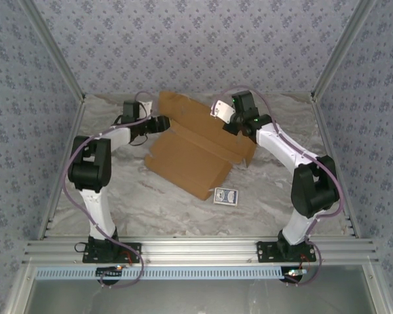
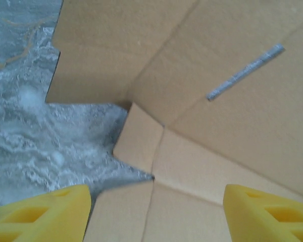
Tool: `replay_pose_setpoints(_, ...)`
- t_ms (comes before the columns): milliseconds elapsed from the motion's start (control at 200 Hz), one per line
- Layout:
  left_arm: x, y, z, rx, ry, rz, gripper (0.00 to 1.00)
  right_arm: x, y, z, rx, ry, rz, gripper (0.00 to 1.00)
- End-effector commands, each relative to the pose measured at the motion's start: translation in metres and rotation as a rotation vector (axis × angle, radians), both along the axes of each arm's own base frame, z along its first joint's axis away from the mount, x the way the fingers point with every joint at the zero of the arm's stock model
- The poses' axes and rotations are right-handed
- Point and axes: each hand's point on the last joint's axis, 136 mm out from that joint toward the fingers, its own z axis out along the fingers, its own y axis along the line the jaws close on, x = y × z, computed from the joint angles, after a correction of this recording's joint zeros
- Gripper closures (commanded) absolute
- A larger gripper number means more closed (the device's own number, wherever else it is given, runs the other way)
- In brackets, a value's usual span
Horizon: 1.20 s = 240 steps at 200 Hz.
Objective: Fold the paper box
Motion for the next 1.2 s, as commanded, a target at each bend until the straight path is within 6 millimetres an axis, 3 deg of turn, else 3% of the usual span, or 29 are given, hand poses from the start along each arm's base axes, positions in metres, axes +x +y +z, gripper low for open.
replay_pose_setpoints(0,0.007,-0.011,-0.006,0.017,0.013,-0.034,0.3,0.0,0.004,0.01,0.075,0.031,0.01,1.0)
replay_pose_setpoints(235,0.022,-0.022,-0.024,0.049,0.047,-0.033,0.31,-0.004,0.0,0.021,0.129,0.055,0.021,1.0)
replay_pose_setpoints(430,0.019,-0.035,-0.032,0.036,0.072,-0.065,0.32,-0.005,-0.001,0.022,0.133,0.057,0.017,1.0)
replay_pose_setpoints(715,0.005,-0.052,-0.011,-0.053,0.04,-0.114,0.45,-0.004,0.002,0.02,0.136,0.058,0.004,1.0)
replay_pose_setpoints(1194,-0.011,-0.063,0.003,-0.072,-0.044,-0.158,0.46,-0.003,0.004,0.015,0.132,0.074,-0.003,1.0)
